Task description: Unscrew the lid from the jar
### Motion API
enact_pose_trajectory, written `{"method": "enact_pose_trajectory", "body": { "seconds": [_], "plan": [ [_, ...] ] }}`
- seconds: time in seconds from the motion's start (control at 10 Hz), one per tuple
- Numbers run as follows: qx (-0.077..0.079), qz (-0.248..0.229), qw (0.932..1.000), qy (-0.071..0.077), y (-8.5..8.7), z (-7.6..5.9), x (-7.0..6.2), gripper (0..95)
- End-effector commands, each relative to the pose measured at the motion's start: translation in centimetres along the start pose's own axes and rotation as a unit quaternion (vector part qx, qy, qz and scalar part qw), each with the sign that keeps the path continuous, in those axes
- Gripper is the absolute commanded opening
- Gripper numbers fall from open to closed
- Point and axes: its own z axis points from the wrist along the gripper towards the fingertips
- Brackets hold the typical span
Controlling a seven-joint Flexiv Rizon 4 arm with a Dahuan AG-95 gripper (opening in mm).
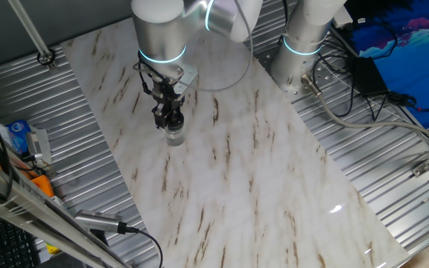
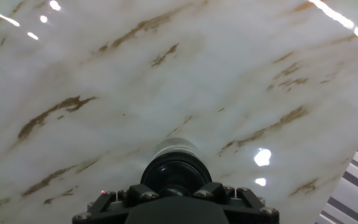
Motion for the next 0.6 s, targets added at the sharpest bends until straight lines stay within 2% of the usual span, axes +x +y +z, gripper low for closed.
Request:
{"method": "enact_pose_trajectory", "body": {
  "seconds": [0.1,0.4,0.6],
  "plan": [
    [-0.001,-0.001,1.0,-0.002,-0.1,-0.2,0.0,0.0],
    [0.0,0.015,0.9999,-0.003,-0.1,-0.9,-0.2,0.0],
    [0.002,0.056,0.9984,-0.004,-0.1,-1.4,-0.3,0.0]
  ]
}}
